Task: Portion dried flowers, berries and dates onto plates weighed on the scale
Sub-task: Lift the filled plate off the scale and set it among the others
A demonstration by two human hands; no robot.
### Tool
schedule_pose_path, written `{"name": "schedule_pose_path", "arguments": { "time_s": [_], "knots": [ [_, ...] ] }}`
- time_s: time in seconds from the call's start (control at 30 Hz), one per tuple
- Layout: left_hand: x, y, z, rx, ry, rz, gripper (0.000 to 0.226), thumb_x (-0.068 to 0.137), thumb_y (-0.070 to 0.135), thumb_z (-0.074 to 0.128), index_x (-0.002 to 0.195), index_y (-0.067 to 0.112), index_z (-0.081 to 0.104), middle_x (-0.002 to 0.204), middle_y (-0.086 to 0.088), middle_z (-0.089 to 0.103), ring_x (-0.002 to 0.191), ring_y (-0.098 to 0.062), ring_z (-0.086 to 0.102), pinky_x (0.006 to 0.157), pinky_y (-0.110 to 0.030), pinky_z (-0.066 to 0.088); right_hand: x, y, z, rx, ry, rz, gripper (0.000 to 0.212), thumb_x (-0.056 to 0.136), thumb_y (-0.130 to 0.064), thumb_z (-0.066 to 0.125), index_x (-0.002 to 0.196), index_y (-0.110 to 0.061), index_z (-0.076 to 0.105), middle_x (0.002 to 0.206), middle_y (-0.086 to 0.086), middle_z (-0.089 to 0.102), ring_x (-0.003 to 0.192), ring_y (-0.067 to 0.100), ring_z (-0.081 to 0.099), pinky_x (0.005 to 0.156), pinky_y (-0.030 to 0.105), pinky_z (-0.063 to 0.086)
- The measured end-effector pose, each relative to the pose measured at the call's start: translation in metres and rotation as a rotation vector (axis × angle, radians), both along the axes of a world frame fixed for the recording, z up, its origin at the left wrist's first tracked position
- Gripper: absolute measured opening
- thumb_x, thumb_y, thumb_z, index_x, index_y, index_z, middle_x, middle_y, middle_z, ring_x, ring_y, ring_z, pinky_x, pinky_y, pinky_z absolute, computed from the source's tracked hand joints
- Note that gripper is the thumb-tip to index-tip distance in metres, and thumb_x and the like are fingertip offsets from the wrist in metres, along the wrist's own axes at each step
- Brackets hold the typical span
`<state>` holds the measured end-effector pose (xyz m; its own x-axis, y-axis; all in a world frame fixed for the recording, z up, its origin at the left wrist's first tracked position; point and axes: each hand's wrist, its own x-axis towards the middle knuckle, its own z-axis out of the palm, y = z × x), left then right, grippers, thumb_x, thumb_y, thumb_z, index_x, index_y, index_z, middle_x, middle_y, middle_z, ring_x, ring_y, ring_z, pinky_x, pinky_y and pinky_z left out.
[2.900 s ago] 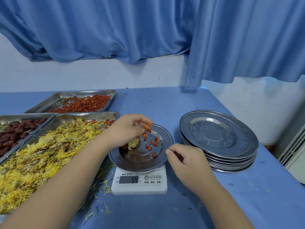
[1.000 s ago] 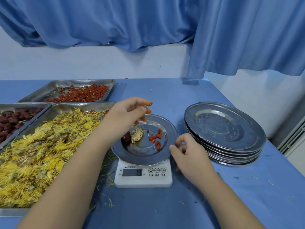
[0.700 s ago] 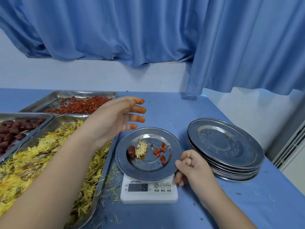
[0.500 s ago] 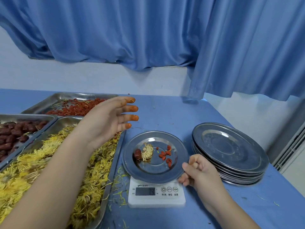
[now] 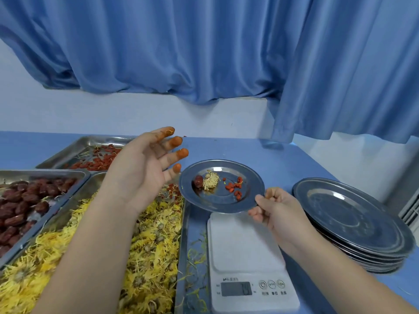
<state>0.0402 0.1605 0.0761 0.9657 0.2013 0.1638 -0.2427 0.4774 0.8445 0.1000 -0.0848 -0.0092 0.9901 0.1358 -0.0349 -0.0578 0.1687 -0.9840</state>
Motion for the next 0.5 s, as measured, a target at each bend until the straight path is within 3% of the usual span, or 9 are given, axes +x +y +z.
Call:
{"name": "schedule_pose_path", "arguments": {
  "time_s": [0.13,0.3,0.4,0.5],
  "knots": [
    [-0.001,0.008,0.001,-0.098,-0.024,0.037,0.016,0.095,0.023,0.047,0.094,0.02,0.063,0.087,-0.001,0.068,0.081,-0.022,0.069,0.072,-0.031,0.05,0.048,0.031,0.004,-0.018,0.05,-0.052,0.02,0.095,0.0,0.051,0.081,-0.012,0.042,0.055,0.008,0.057,0.05,0.014,0.066,0.047,0.019,0.051],
    [-0.002,0.016,0.003,-0.187,-0.017,0.065,0.018,0.095,0.024,0.046,0.095,0.02,0.064,0.093,-0.003,0.071,0.089,-0.025,0.071,0.084,-0.037,0.048,0.111,0.066,0.001,-0.027,0.111,-0.153,0.015,0.095,0.001,0.048,0.088,-0.012,0.045,0.042,-0.001,0.06,0.05,0.015,0.066,0.048,0.02,0.055],
    [-0.004,0.02,0.004,-0.206,-0.01,0.079,0.021,0.095,0.024,0.047,0.101,0.019,0.066,0.103,-0.004,0.074,0.098,-0.026,0.071,0.088,-0.039,0.048,0.145,0.086,-0.005,-0.023,0.158,-0.177,0.013,0.095,0.003,0.046,0.092,-0.009,0.048,0.064,0.009,0.063,0.048,0.015,0.065,0.064,0.026,0.057],
    [-0.007,0.023,0.006,-0.218,-0.013,0.083,0.025,0.097,0.024,0.046,0.109,0.019,0.067,0.109,-0.007,0.073,0.102,-0.029,0.07,0.087,-0.04,0.05,0.172,0.103,-0.011,-0.02,0.18,-0.179,0.016,0.093,0.009,0.042,0.087,-0.003,0.052,0.081,0.013,0.06,0.048,0.016,0.063,0.048,0.021,0.056]
  ]
}}
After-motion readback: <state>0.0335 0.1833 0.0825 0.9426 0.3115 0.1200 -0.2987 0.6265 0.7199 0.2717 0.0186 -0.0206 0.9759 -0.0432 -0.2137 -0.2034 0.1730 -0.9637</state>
